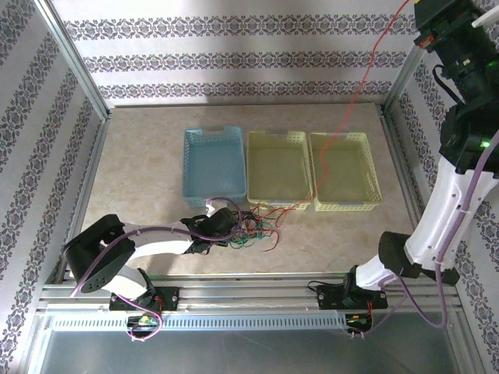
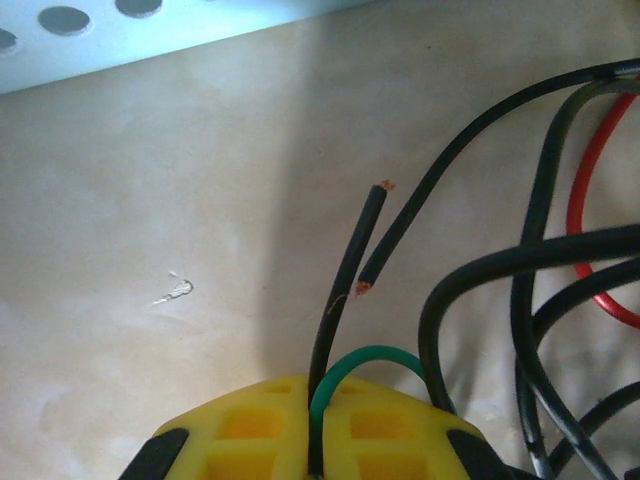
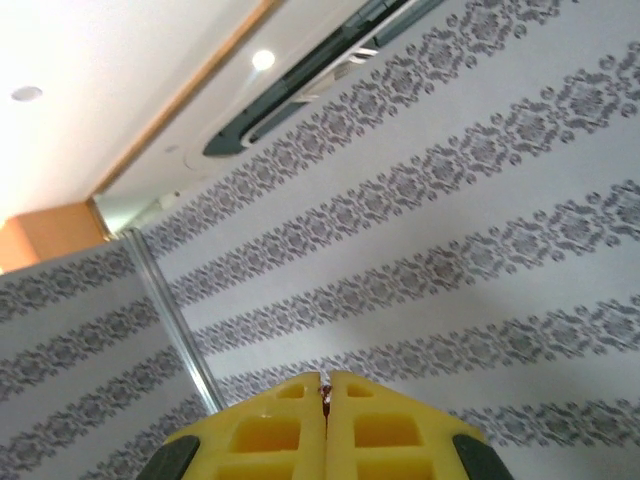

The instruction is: Untangle the cables

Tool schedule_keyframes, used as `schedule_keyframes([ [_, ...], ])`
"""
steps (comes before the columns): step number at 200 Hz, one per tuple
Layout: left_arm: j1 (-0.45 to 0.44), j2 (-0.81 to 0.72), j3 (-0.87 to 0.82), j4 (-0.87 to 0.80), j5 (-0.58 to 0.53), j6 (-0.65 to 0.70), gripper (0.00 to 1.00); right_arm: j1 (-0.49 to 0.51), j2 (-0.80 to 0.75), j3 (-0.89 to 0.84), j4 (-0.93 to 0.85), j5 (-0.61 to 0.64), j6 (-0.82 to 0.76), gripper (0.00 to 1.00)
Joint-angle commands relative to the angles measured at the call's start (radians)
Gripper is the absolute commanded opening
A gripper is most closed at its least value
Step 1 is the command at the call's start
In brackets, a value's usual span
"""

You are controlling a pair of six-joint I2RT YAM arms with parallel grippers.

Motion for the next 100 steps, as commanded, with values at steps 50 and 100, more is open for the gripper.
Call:
schedule_keyframes([
  [50, 0.043, 0.244, -0.098, 0.132, 0.000, -0.015, 0.00, 0.106, 0.015, -0.073, 0.184, -0.072, 0.114, 0.00],
  [100, 0.043, 0.247, -0.090, 0.117, -0.039, -0.015, 0.00, 0.148, 0.125, 0.193, 0.165, 0.012, 0.053, 0.00],
])
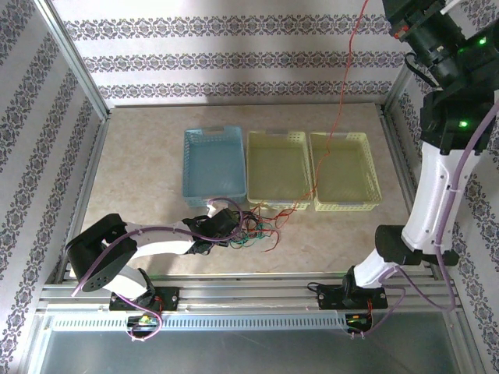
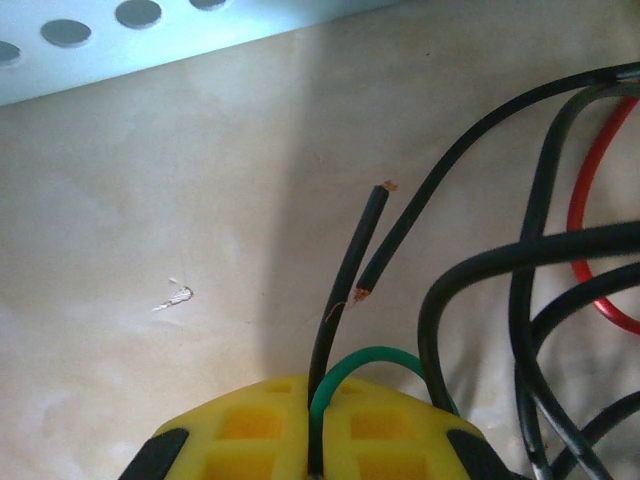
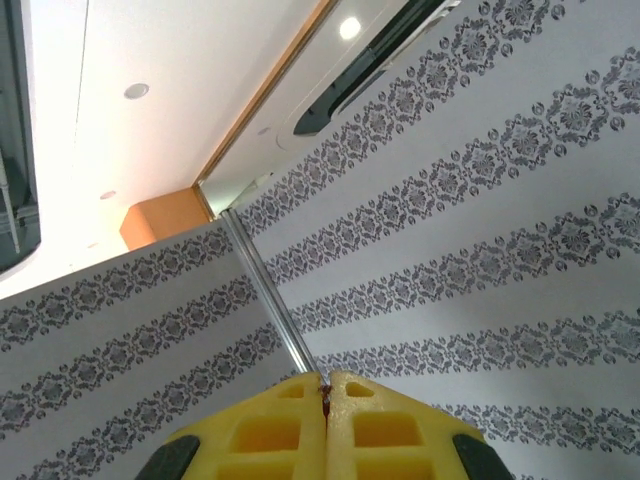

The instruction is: Untangle the cables

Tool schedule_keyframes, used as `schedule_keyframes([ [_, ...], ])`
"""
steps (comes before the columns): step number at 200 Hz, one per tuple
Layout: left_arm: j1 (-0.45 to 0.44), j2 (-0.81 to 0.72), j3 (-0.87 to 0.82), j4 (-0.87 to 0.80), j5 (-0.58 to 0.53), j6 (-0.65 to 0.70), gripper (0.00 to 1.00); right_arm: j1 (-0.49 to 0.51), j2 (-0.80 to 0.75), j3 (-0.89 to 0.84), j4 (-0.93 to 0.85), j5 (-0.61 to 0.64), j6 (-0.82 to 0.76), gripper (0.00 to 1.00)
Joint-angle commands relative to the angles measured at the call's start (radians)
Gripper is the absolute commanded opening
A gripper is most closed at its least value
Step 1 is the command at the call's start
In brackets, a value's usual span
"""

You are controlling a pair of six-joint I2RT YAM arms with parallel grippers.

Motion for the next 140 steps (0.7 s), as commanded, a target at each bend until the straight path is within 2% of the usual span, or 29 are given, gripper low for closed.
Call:
schedule_keyframes([
  [1, 0.050, 0.239, -0.093, 0.112, -0.018, -0.013, 0.00, -0.005, 0.038, 0.170, 0.030, 0.053, -0.042, 0.00],
  [17, 0.050, 0.279, -0.092, 0.104, -0.018, -0.043, 0.00, -0.048, 0.030, 0.200, 0.045, 0.093, -0.035, 0.00],
  [36, 0.050, 0.311, -0.101, 0.102, -0.012, -0.077, 0.00, -0.102, -0.036, 0.118, 0.053, 0.154, -0.046, 0.00],
  [80, 0.050, 0.325, -0.122, 0.095, -0.029, -0.111, 0.00, -0.113, -0.270, -0.206, 0.155, 0.309, -0.288, 0.00],
  [106, 0.050, 0.355, -0.099, 0.053, -0.043, -0.139, 0.00, -0.114, -0.339, -0.282, 0.146, 0.406, -0.406, 0.00],
  [119, 0.050, 0.370, -0.091, 0.052, -0.033, -0.139, 0.00, -0.116, -0.352, -0.312, 0.146, 0.387, -0.405, 0.00],
  [140, 0.050, 0.357, -0.092, 0.076, -0.020, -0.115, 0.00, -0.114, -0.333, -0.337, 0.150, 0.271, -0.314, 0.00],
])
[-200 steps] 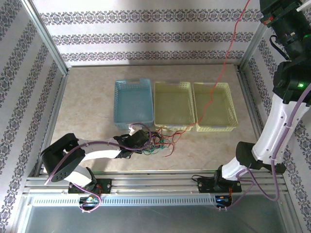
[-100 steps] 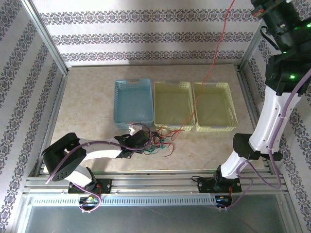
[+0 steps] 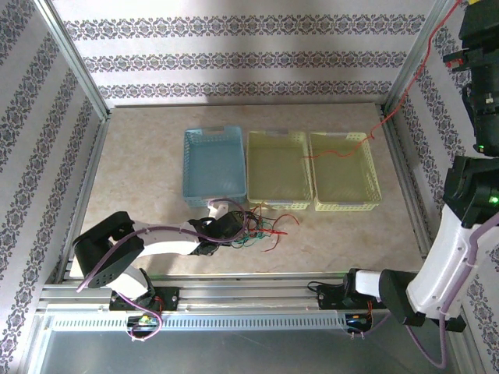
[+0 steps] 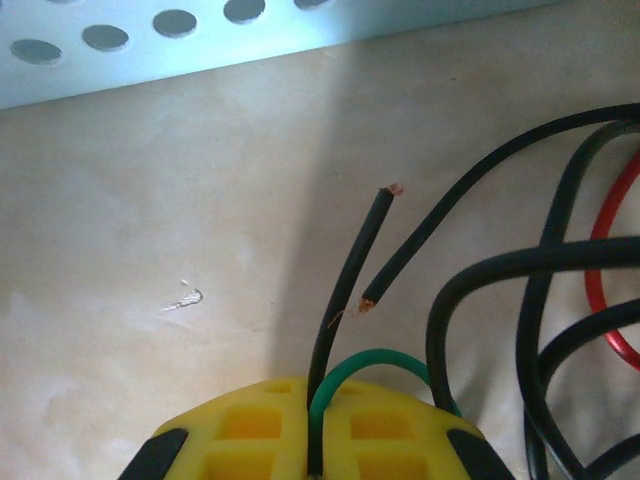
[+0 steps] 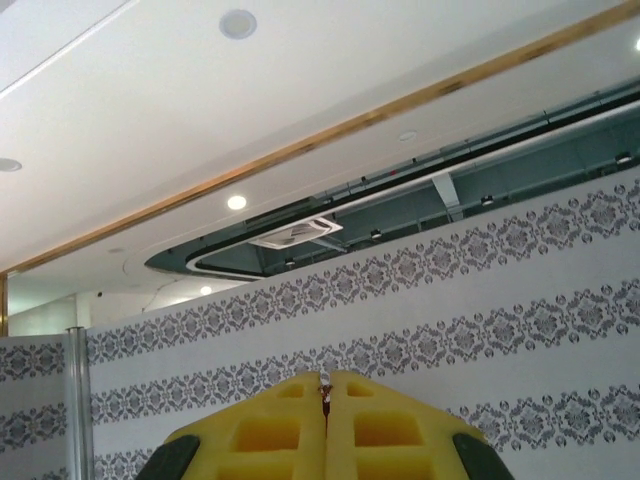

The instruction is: Untangle the cables

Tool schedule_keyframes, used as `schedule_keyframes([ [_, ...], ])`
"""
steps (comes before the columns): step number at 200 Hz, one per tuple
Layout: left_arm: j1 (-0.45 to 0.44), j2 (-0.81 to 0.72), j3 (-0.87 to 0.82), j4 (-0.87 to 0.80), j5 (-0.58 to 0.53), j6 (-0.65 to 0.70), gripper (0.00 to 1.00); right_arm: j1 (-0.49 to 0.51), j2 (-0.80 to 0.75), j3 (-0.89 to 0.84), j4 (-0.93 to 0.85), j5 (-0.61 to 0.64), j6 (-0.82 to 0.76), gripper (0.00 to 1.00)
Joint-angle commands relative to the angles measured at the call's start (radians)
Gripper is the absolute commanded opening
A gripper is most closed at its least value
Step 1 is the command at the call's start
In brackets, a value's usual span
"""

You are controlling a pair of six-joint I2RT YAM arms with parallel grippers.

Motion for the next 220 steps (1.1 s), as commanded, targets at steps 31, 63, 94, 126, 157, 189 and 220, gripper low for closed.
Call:
schedule_keyframes([
  [31, 0.083, 0.194, -0.159, 0.173, 0.107, 0.064, 0.00, 0.048, 0.062, -0.109, 0.059, -0.145, 0.087, 0.00],
  [63, 0.083, 0.079, -0.140, 0.168, 0.151, 0.151, 0.00, 0.089, 0.097, -0.127, 0.059, -0.144, 0.089, 0.00],
  [94, 0.083, 0.012, -0.113, 0.154, 0.197, 0.191, 0.00, 0.124, 0.123, -0.150, 0.049, -0.135, 0.071, 0.00],
  [126, 0.083, -0.048, -0.116, 0.180, 0.207, 0.220, 0.00, 0.180, 0.130, -0.237, 0.015, -0.116, 0.017, 0.00],
  [157, 0.083, -0.096, -0.135, 0.222, 0.197, 0.228, 0.00, 0.247, 0.123, -0.403, 0.011, -0.087, -0.016, 0.00],
  [189, 0.083, -0.116, -0.138, 0.228, 0.183, 0.227, 0.00, 0.335, 0.096, -0.662, 0.000, -0.029, -0.053, 0.00],
  [220, 0.083, -0.118, -0.135, 0.217, 0.172, 0.220, 0.00, 0.454, 0.121, -0.899, -0.030, 0.052, -0.087, 0.00],
])
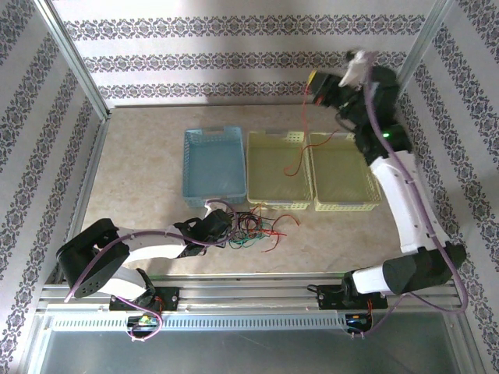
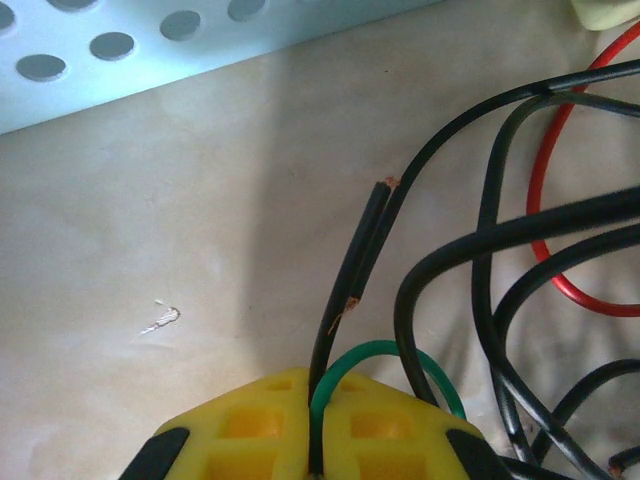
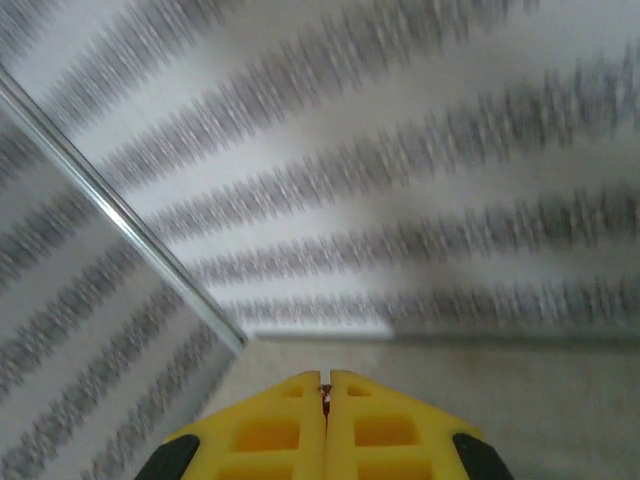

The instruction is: Untangle the cables

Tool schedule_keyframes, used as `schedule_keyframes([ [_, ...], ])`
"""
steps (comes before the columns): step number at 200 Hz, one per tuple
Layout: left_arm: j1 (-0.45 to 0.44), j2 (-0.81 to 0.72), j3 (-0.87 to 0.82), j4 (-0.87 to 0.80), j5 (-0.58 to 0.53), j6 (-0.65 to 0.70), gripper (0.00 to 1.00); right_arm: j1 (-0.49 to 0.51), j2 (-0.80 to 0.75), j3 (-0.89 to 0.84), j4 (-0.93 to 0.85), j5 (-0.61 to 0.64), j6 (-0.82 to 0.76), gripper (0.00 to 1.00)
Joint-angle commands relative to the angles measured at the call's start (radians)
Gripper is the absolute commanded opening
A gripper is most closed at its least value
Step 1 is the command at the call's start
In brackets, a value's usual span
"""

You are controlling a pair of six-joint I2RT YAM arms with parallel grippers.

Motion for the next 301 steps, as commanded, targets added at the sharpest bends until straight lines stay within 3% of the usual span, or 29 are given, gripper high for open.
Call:
schedule_keyframes([
  [1, 0.022, 0.032, -0.018, 0.058, 0.018, 0.012, 0.00, 0.081, 0.013, -0.129, -0.030, 0.078, -0.053, 0.00],
  [51, 0.022, 0.018, -0.012, 0.034, 0.017, 0.013, 0.00, 0.172, 0.204, -0.273, -0.065, 0.162, -0.018, 0.00],
  [140, 0.022, -0.024, -0.018, 0.007, -0.011, -0.002, 0.00, 0.172, 0.510, -0.158, -0.097, 0.153, 0.054, 0.00],
  [146, 0.022, -0.026, -0.017, 0.004, -0.014, -0.004, 0.00, 0.172, 0.520, -0.142, -0.111, 0.145, 0.051, 0.08],
  [156, 0.022, -0.033, -0.017, -0.004, -0.020, -0.006, 0.00, 0.172, 0.511, -0.131, -0.119, 0.141, 0.046, 0.23],
  [179, 0.022, -0.046, -0.023, -0.007, -0.033, -0.014, 0.00, 0.169, 0.418, -0.166, -0.115, 0.197, 0.030, 0.43],
  [214, 0.022, -0.037, -0.022, -0.010, -0.042, -0.014, 0.00, 0.105, 0.247, -0.266, -0.146, 0.279, 0.057, 0.62],
  [262, 0.024, -0.019, -0.014, -0.005, -0.039, -0.011, 0.00, -0.108, 0.130, -0.450, -0.162, 0.208, 0.211, 0.63],
  [301, 0.024, -0.004, -0.006, -0.003, -0.031, -0.014, 0.00, -0.191, 0.154, -0.527, -0.155, 0.220, 0.294, 0.61],
])
